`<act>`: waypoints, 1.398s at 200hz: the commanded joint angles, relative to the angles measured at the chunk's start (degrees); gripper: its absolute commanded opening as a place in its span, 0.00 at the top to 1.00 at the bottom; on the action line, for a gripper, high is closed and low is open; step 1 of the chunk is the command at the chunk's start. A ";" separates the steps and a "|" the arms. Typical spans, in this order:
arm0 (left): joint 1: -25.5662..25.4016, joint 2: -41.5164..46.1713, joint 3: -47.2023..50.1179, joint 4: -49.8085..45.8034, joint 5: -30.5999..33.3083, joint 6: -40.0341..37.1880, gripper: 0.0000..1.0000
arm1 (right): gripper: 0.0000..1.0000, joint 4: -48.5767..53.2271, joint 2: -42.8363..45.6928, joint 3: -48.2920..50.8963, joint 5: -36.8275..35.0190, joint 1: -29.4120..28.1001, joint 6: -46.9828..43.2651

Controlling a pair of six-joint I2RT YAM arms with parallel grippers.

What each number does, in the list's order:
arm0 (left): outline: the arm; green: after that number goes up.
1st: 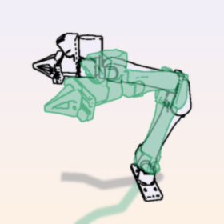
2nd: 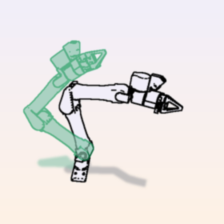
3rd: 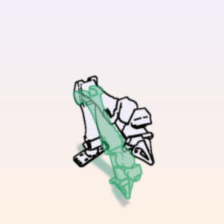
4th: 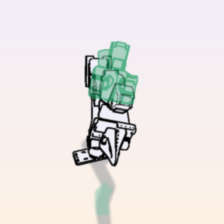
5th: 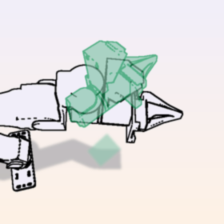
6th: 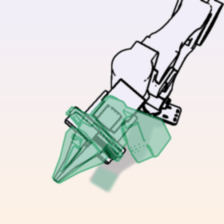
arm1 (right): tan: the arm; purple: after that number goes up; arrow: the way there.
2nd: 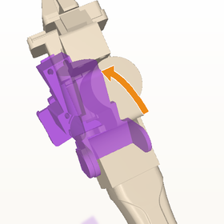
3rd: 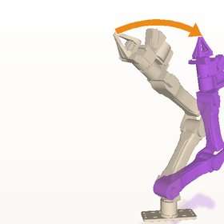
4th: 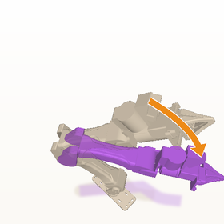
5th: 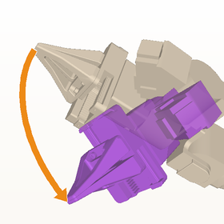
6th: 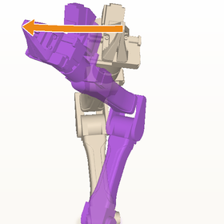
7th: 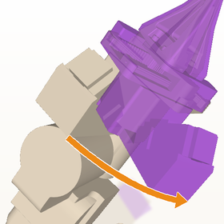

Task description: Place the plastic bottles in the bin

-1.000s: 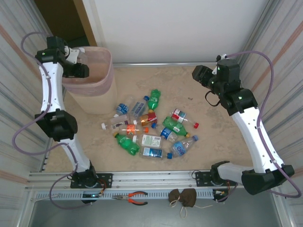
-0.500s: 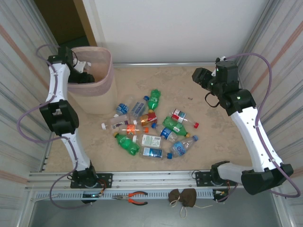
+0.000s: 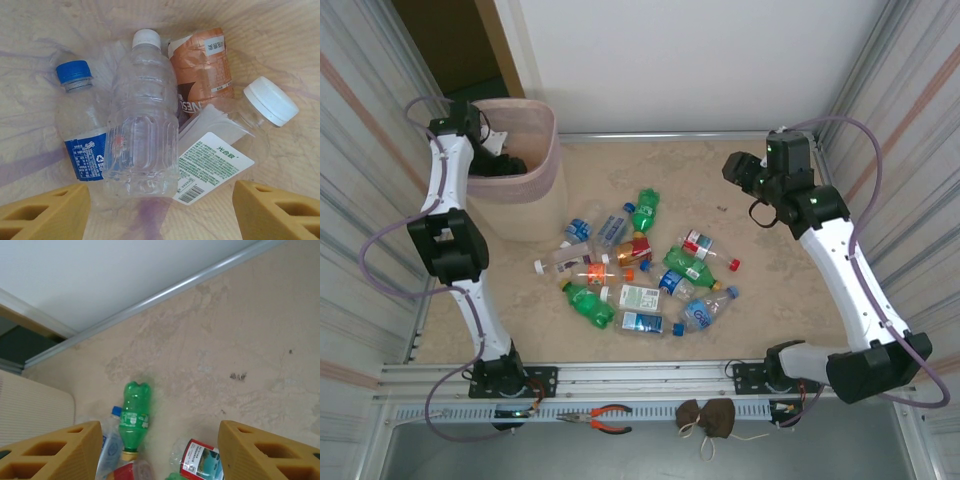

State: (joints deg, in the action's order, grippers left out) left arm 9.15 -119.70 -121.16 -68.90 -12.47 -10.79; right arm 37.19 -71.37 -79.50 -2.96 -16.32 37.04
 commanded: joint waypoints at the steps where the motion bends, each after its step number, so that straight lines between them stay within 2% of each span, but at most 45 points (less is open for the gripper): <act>1: -0.25 2.20 0.49 0.24 -1.72 0.76 0.25 | 0.38 2.83 -0.64 1.14 0.67 0.58 1.42; 21: -0.36 4.03 1.43 1.10 -2.77 1.02 0.24 | 0.37 5.18 -1.02 2.00 -0.58 1.06 3.56; 37: -0.36 5.65 1.99 1.90 -3.79 1.55 0.24 | 0.36 7.01 -0.88 3.79 -1.43 2.01 8.83; 54: -0.36 7.16 2.50 2.78 -5.15 2.36 0.24 | 0.36 8.65 -0.70 6.38 -0.25 3.63 17.25; 82: -0.75 9.49 2.95 4.02 -6.09 2.77 0.24 | 0.36 10.29 -0.55 12.53 2.54 5.35 36.33; 108: -1.21 11.77 3.00 4.56 -6.73 2.87 0.24 | 0.36 8.15 -1.50 19.28 8.27 6.83 47.24; 196: -4.52 18.03 6.47 7.67 -7.13 1.47 0.23 | 0.35 -5.31 -7.27 31.25 22.25 11.98 60.77; 216: -5.61 19.07 7.91 8.60 -7.77 0.77 0.24 | 0.32 -7.34 -8.88 32.04 23.89 13.21 61.21; 229: -6.29 19.54 8.26 8.87 -7.12 0.77 0.24 | 0.25 -7.74 -9.94 32.21 24.53 14.12 61.26; 279: -7.57 21.38 9.05 9.16 -6.61 1.46 0.24 | 0.25 -12.27 -14.33 34.47 28.19 16.16 62.10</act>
State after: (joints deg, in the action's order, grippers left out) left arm 2.15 -102.00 -112.68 -60.03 -18.87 -8.95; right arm 27.16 -83.53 -46.68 22.22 -0.84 97.01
